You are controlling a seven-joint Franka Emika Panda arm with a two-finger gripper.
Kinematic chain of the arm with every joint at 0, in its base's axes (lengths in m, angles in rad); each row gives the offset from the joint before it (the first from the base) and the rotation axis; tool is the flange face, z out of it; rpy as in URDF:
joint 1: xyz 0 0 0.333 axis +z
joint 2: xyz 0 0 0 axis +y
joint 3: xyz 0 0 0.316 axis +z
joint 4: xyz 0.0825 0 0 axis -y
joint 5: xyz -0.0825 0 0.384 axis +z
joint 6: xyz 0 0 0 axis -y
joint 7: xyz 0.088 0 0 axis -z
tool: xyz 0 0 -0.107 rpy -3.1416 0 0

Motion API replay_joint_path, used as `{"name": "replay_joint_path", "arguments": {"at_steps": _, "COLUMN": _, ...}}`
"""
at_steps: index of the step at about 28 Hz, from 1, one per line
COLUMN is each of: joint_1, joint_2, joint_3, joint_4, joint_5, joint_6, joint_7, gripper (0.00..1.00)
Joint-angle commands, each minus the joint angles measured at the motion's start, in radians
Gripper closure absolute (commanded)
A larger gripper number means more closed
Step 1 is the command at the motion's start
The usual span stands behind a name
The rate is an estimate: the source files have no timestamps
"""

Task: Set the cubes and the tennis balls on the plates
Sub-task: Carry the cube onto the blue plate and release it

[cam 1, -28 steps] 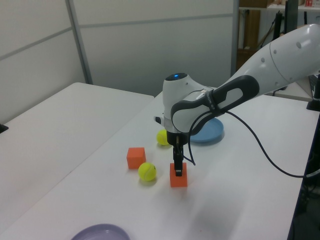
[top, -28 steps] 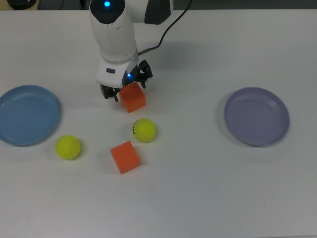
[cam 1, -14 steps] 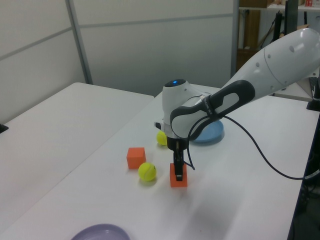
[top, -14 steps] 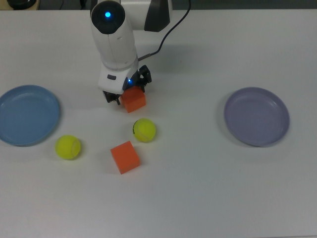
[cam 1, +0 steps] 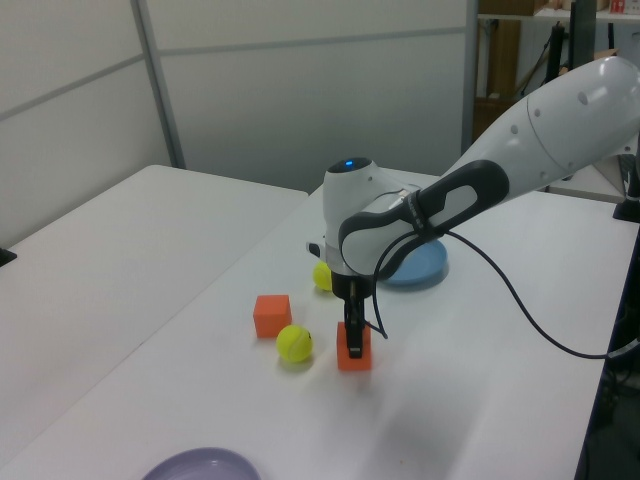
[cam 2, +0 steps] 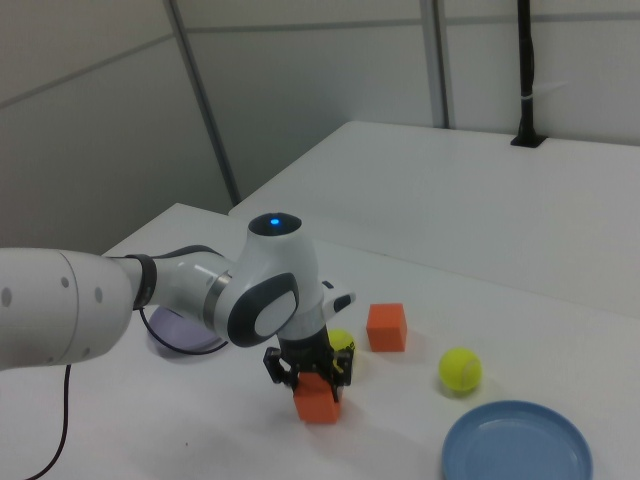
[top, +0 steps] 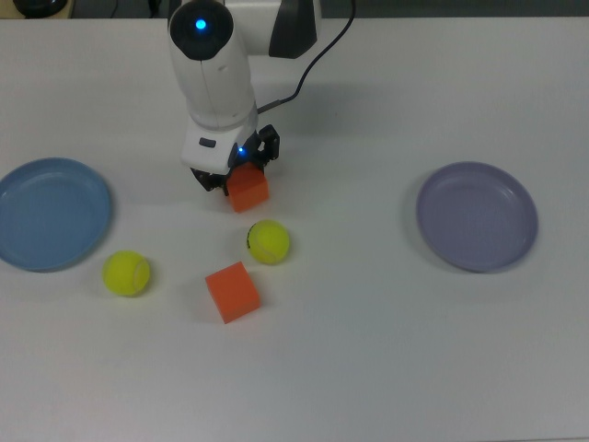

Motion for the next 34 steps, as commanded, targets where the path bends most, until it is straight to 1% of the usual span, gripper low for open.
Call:
{"name": "replay_joint_path", "arguments": {"at_steps": 1, "joint_1": -0.010, "joint_2": -0.088, "joint_3": -0.021, "joint_4": 0.026, "joint_5": 0.004, "joint_6": -0.039, "joint_7": 0.006, "gripper": 1.00}}
{"name": "replay_joint_path", "arguments": {"at_steps": 3, "joint_1": -0.022, "joint_2": -0.097, "joint_3": -0.046, "joint_4": 0.055, "joint_5": 0.022, "joint_6": -0.062, "joint_7": 0.001, "gripper": 1.00}}
{"name": "replay_joint_path", "arguments": {"at_steps": 4, "joint_1": -0.028, "joint_2": -0.099, "joint_3": -0.078, "joint_4": 0.086, "joint_5": 0.044, "joint_6": -0.086, "joint_7": -0.004, "gripper": 1.00}}
{"name": "replay_joint_path", "arguments": {"at_steps": 5, "joint_1": -0.028, "joint_2": -0.097, "joint_3": -0.093, "joint_4": 0.103, "joint_5": 0.055, "joint_6": -0.092, "joint_7": -0.005, "gripper": 1.00}}
{"name": "replay_joint_path", "arguments": {"at_steps": 9, "joint_1": -0.039, "joint_2": -0.089, "joint_3": -0.164, "joint_4": 0.138, "joint_5": 0.078, "joint_6": -0.091, "joint_7": -0.008, "gripper": 1.00}}
{"name": "replay_joint_path", "arguments": {"at_steps": 10, "joint_1": -0.051, "joint_2": -0.080, "joint_3": -0.193, "joint_4": 0.163, "joint_5": 0.085, "joint_6": -0.091, "joint_7": -0.019, "gripper": 1.00}}
{"name": "replay_joint_path", "arguments": {"at_steps": 13, "joint_1": -0.070, "joint_2": -0.053, "joint_3": -0.233, "joint_4": 0.195, "joint_5": 0.122, "joint_6": -0.089, "joint_7": -0.031, "gripper": 1.00}}
{"name": "replay_joint_path", "arguments": {"at_steps": 14, "joint_1": -0.082, "joint_2": -0.027, "joint_3": -0.256, "joint_4": 0.222, "joint_5": 0.153, "joint_6": -0.088, "joint_7": -0.034, "gripper": 1.00}}
{"name": "replay_joint_path", "arguments": {"at_steps": 15, "joint_1": -0.088, "joint_2": -0.011, "joint_3": -0.265, "joint_4": 0.239, "joint_5": 0.162, "joint_6": -0.088, "joint_7": -0.034, "gripper": 1.00}}
{"name": "replay_joint_path", "arguments": {"at_steps": 18, "joint_1": -0.108, "joint_2": 0.041, "joint_3": -0.281, "joint_4": 0.282, "joint_5": 0.168, "joint_6": -0.088, "joint_7": -0.034, "gripper": 1.00}}
{"name": "replay_joint_path", "arguments": {"at_steps": 19, "joint_1": -0.116, "joint_2": 0.059, "joint_3": -0.282, "joint_4": 0.298, "joint_5": 0.168, "joint_6": -0.086, "joint_7": -0.034, "gripper": 1.00}}
{"name": "replay_joint_path", "arguments": {"at_steps": 20, "joint_1": -0.126, "joint_2": 0.096, "joint_3": -0.285, "joint_4": 0.319, "joint_5": 0.167, "joint_6": -0.083, "joint_7": -0.034, "gripper": 1.00}}
{"name": "replay_joint_path", "arguments": {"at_steps": 22, "joint_1": -0.133, "joint_2": 0.130, "joint_3": -0.284, "joint_4": 0.335, "joint_5": 0.165, "joint_6": -0.074, "joint_7": -0.033, "gripper": 1.00}}
{"name": "replay_joint_path", "arguments": {"at_steps": 26, "joint_1": -0.139, "joint_2": 0.165, "joint_3": -0.285, "joint_4": 0.339, "joint_5": 0.168, "joint_6": -0.011, "joint_7": -0.030, "gripper": 1.00}}
{"name": "replay_joint_path", "arguments": {"at_steps": 34, "joint_1": -0.146, "joint_2": 0.205, "joint_3": -0.285, "joint_4": 0.339, "joint_5": 0.165, "joint_6": 0.003, "joint_7": -0.027, "gripper": 0.99}}
